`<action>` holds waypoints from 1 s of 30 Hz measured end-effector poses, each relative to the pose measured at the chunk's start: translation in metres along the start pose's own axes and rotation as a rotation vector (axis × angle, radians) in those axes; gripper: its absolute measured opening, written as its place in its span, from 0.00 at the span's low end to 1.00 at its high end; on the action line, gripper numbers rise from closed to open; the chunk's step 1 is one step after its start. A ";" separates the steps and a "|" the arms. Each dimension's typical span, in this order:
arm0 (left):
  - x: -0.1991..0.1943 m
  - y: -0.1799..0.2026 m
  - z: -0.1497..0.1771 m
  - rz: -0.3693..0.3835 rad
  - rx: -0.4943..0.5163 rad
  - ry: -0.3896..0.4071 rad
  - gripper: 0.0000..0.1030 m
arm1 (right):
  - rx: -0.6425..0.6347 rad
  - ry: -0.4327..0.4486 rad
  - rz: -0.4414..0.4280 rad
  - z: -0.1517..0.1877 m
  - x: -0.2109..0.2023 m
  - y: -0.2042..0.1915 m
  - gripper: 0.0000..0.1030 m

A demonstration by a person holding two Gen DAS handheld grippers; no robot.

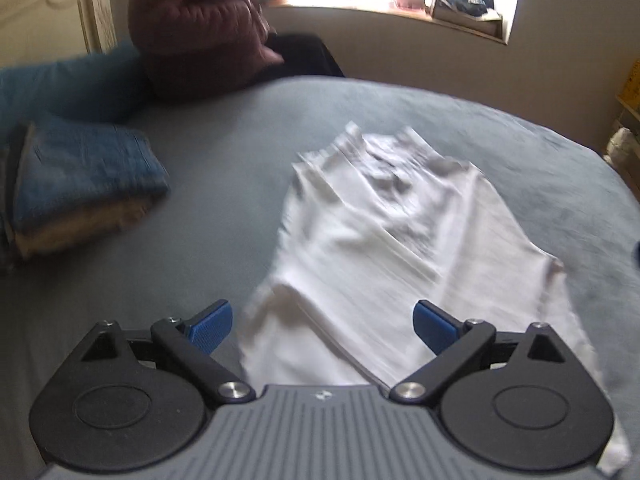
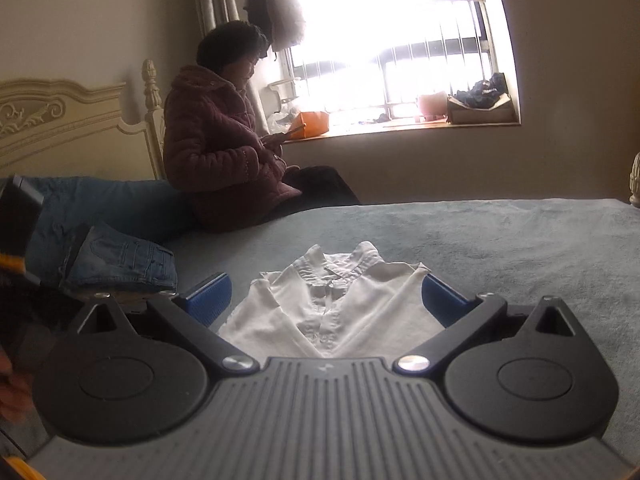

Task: Fold clothes
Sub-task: 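Move the open left gripper over the shirt collar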

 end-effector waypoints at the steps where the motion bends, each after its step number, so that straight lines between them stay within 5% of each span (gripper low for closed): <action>1: 0.003 -0.009 -0.007 -0.011 0.004 0.023 0.95 | 0.007 -0.010 -0.002 -0.006 0.004 0.000 0.99; 7: 0.022 -0.044 -0.063 -0.064 0.025 0.138 0.95 | -0.021 -0.079 0.012 -0.052 0.048 0.008 0.99; 14: 0.055 -0.046 -0.101 0.054 -0.052 0.152 0.95 | 0.039 -0.178 0.004 -0.093 0.119 0.030 0.98; 22: 0.110 -0.024 -0.148 0.175 -0.075 0.143 0.90 | 0.065 -0.286 -0.067 -0.103 0.216 0.034 0.94; 30: 0.192 -0.001 -0.199 0.295 -0.139 0.073 0.81 | 0.078 -0.458 -0.073 -0.099 0.328 0.043 0.78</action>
Point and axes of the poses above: each gripper's, at about its wrist camera, not at the fingertips, and x roughly the way its jaws point, y to its right, z to its underside, the point moved 8 cm from there along x, roughly the way its jaws point, and after that the axes turned 9 degrees about -y, right-handed, at the moved point
